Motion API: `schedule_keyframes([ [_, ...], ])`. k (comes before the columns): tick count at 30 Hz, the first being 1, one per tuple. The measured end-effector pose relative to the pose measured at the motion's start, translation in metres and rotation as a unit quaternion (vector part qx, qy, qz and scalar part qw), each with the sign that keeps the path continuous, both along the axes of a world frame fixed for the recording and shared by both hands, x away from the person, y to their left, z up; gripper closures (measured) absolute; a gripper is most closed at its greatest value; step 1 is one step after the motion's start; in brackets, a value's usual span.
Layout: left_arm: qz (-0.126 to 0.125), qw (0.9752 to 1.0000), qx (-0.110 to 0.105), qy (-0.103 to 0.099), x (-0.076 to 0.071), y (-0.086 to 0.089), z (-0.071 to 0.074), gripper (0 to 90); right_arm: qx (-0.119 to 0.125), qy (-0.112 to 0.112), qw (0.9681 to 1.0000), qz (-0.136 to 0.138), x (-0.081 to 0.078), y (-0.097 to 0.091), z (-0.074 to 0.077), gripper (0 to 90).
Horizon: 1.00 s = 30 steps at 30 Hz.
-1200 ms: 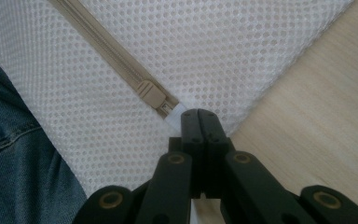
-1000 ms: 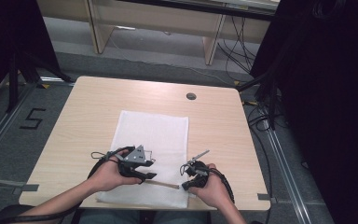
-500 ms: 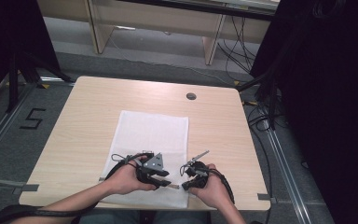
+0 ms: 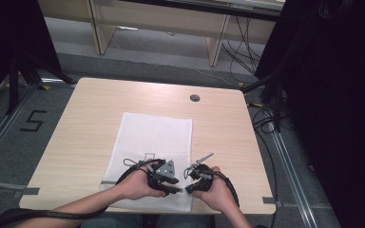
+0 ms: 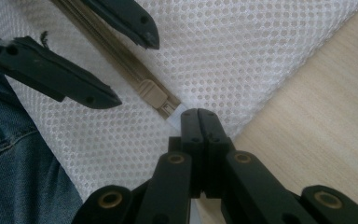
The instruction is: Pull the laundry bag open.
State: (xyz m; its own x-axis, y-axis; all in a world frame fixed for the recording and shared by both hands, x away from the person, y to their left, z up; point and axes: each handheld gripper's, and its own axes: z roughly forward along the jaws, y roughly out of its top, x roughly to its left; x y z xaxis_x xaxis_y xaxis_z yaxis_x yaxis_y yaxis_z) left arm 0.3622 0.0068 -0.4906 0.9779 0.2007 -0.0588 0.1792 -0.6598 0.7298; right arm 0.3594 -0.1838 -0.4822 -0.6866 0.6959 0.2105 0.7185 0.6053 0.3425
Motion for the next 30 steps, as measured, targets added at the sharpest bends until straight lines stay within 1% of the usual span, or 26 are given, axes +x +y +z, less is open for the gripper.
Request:
schedule_keyframes([
  [1,-0.002,1.0000,0.003,0.002,0.001,0.000,0.000,65.2,-0.001,0.001,1.0000,-0.003,0.000,0.000,0.000,90.0],
  [2,-0.003,1.0000,0.003,0.000,0.001,-0.001,0.000,65.2,-0.001,0.003,1.0000,-0.004,0.000,0.000,0.000,90.0],
  [5,0.000,1.0000,0.003,0.003,0.002,-0.004,-0.002,65.4,-0.001,0.003,1.0000,-0.004,0.000,0.000,0.000,90.0],
  [6,-0.005,1.0000,0.006,-0.001,0.003,-0.005,-0.002,65.3,-0.001,0.002,1.0000,-0.004,0.000,0.000,0.000,90.0],
  [7,0.001,1.0000,0.005,0.005,0.002,-0.005,-0.003,65.2,-0.001,0.002,1.0000,-0.004,0.000,0.000,0.000,90.0],
  [11,-0.005,0.9999,0.009,0.007,0.003,-0.009,-0.006,65.5,0.000,0.002,1.0000,-0.002,0.000,0.000,0.000,90.0],
  [12,-0.002,0.9999,0.009,0.006,0.002,-0.010,-0.007,65.7,0.000,0.005,1.0000,-0.008,-0.001,0.000,0.000,90.0],
  [14,-0.009,0.9999,0.013,0.001,0.004,-0.010,-0.007,65.8,0.001,-0.003,1.0000,0.002,0.000,-0.001,-0.001,90.0],
  [15,-0.007,0.9999,0.014,0.002,0.003,-0.010,-0.008,66.0,0.000,-0.002,1.0000,0.002,0.000,0.000,-0.001,90.0],
  [16,-0.002,0.9999,0.014,0.006,0.003,-0.010,-0.009,66.2,0.001,-0.003,1.0000,0.003,0.000,0.000,0.000,90.0],
  [17,-0.002,0.9999,0.012,0.007,0.002,-0.010,-0.009,66.6,0.000,0.003,1.0000,-0.002,-0.001,0.000,0.000,90.0],
  [18,-0.005,0.9999,0.016,0.006,0.002,-0.010,-0.009,66.9,0.000,0.001,1.0000,-0.001,0.000,0.000,0.000,90.0],
  [19,-0.004,0.9999,0.015,0.006,0.001,-0.011,-0.010,67.3,0.001,0.001,1.0000,0.001,0.000,0.000,0.000,90.0],
  [20,-0.011,0.9998,0.018,-0.003,0.002,-0.012,-0.010,67.5,0.001,0.000,1.0000,0.001,0.000,0.000,0.000,90.0],
  [21,-0.009,0.9998,0.018,0.002,0.001,-0.012,-0.011,68.0,0.000,0.002,1.0000,-0.002,0.000,0.000,0.000,90.0],
  [22,-0.008,0.9998,0.017,0.002,0.001,-0.013,-0.012,68.6,0.000,0.003,1.0000,-0.003,0.000,0.000,0.000,90.0],
  [23,-0.010,0.9997,0.022,-0.002,0.001,-0.013,-0.012,69.1,0.000,0.002,1.0000,-0.003,0.000,0.000,0.000,90.0],
  [26,-0.016,0.9995,0.024,-0.010,-0.001,-0.014,-0.014,70.1,0.000,0.002,1.0000,-0.003,0.000,0.000,0.000,90.0],
  [30,-0.016,0.9996,0.022,-0.009,-0.001,-0.014,-0.015,70.0,0.000,0.002,1.0000,-0.002,0.000,0.000,0.000,90.0],
])
